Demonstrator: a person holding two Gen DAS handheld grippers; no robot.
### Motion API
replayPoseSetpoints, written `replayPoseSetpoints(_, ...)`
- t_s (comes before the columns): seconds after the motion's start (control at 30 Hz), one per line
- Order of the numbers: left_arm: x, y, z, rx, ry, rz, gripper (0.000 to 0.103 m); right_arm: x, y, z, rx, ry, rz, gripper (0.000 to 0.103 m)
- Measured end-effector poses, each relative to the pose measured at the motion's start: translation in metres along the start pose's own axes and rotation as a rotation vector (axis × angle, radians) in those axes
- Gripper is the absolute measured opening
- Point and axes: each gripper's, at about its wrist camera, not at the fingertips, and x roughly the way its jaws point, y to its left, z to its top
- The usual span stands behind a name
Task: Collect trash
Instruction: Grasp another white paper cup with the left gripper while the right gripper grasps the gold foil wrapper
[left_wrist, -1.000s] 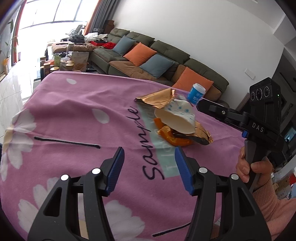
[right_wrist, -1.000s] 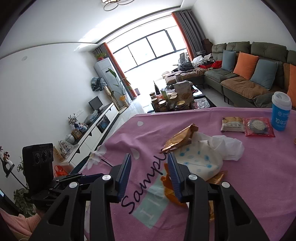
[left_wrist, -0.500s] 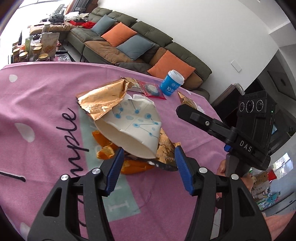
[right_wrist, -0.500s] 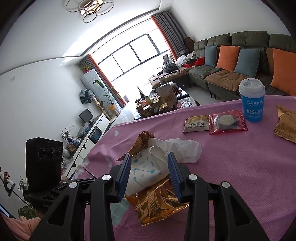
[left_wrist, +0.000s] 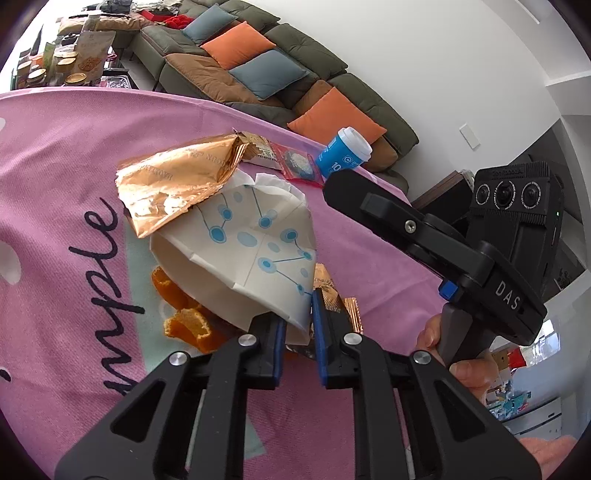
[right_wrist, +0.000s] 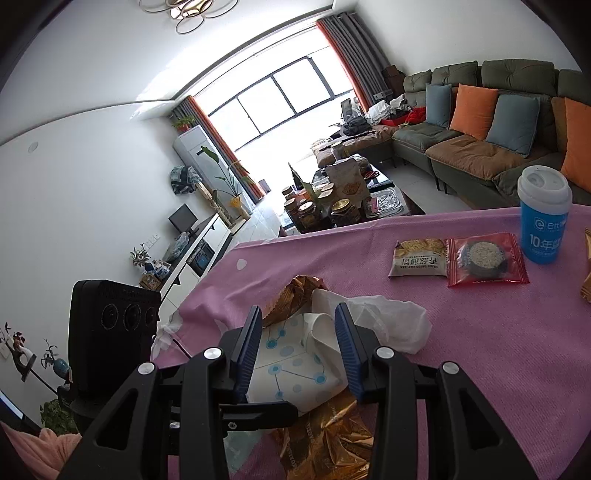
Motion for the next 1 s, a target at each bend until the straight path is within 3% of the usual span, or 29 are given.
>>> replayPoseSetpoints(0.1,-0.005,0.003,-0.003,0.001,-0.006,-0.006,0.006,0.013,0.007,0.007,-0.013,0.022,0.011,0.04)
replayPoseSetpoints(0.17,-0.009,0.004,-0.006,0.01,-0.007,-0.001,0.005,0.023,0.012,0.011,-0.019,0.041,0.012,0.045)
replayPoseSetpoints(0.33,-0.025,0.006,-0.019,0.033,-0.015,0.009,0.006,0.046,0.021,0.016,-0.035,0.091,-0.006,0.046)
replayPoseSetpoints(0.57,-0.076,0.017,-0.046,0.071,-0.085,0.072,0.005,0.055,0.022,0.014,-0.02,0.122,-0.029,0.046)
replayPoseSetpoints(0.8,-0.126,0.043,-0.066,0.046,-0.141,0.15,0.005,0.068,0.026,0.005,-0.034,0.17,-0.086,0.046)
replayPoseSetpoints(0.93,-0.146,0.058,-0.08,0.011,-0.163,0.179,0.006,0.079,0.026,0.001,-0.029,0.197,-0.101,0.045)
replayPoseSetpoints(1.0,-0.154,0.064,-0.085,-0.002,-0.173,0.185,0.006,0.081,0.026,-0.001,-0.022,0.198,-0.101,0.038)
